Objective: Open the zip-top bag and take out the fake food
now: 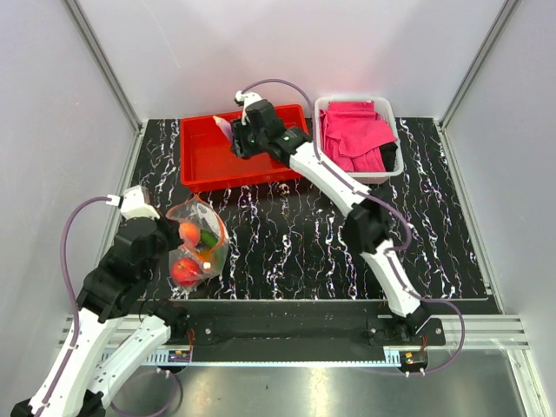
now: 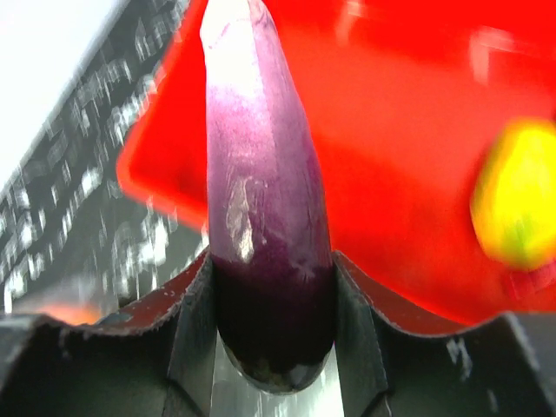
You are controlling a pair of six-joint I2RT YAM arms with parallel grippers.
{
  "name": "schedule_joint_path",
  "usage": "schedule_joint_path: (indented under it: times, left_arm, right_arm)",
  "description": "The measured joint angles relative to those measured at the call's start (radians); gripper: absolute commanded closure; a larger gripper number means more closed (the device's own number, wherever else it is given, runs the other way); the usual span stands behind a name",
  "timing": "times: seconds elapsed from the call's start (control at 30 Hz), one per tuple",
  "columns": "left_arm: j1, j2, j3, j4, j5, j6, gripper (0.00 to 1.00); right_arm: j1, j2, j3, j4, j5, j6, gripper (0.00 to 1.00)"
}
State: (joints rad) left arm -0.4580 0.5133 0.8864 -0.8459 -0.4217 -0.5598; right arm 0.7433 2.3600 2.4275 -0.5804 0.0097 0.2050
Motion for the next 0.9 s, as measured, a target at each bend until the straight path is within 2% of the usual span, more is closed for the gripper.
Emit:
schedule_joint_path:
  times: [0.1,0.17,0.3,0.43,0.5,0.53,0.57,0.63,0.7,0.77,0.8,0.83,0.9]
  left_arm:
    - [0.000,-0.002,0.028,-0.017,-0.030,0.013,1.00]
    - [0.000,-0.005,0.044,-0.021,-0.050,0.019,1.00]
    - [0.000,-0.008,0.047,-0.023,-0.062,0.028,1.00]
    - [0.000,-0.006,0.047,-0.027,-0.060,0.028,1.00]
    - [0.000,-0.006,0.047,-0.027,-0.053,0.025,1.00]
    - [0.000,-0.006,0.047,-0.026,-0.051,0.022,1.00]
    - [0.000,-0.006,0.046,-0.025,-0.047,0.016,1.00]
    - [0.000,-0.006,0.042,-0.018,-0.036,0.007,1.00]
    - [0.000,-0.006,0.032,-0.015,-0.018,-0.005,1.00]
    - [0.000,-0.006,0.024,-0.013,0.000,-0.015,1.00]
    - [0.000,-0.006,0.019,-0.012,0.011,-0.019,1.00]
    - [0.000,-0.006,0.015,-0.010,0.021,-0.022,1.00]
    - [0.000,-0.006,0.007,-0.002,0.034,-0.030,1.00]
  right_arm:
    - [-0.002,0.149,0.193,0.015,-0.002,0.010,0.94]
    - [-0.003,0.246,0.303,0.040,-0.003,0.027,0.89]
    - [-0.007,0.315,0.285,0.155,-0.026,0.056,0.86]
    - [-0.007,0.377,0.275,0.272,-0.039,0.081,0.78]
    - [-0.008,0.440,0.324,0.321,-0.055,0.096,0.66]
    - [-0.008,0.465,0.335,0.343,-0.061,0.106,0.64]
    - [-0.008,0.480,0.336,0.362,-0.067,0.113,0.54]
    - [-0.009,0.508,0.328,0.400,-0.084,0.137,0.43]
    - [-0.009,0.526,0.322,0.421,-0.090,0.158,0.22]
    - [-0.010,0.535,0.322,0.435,-0.106,0.179,0.19]
    - [-0.010,0.535,0.322,0.436,-0.109,0.187,0.11]
    - [-0.010,0.535,0.322,0.439,-0.111,0.192,0.08]
    - [-0.010,0.529,0.316,0.441,-0.114,0.197,0.05]
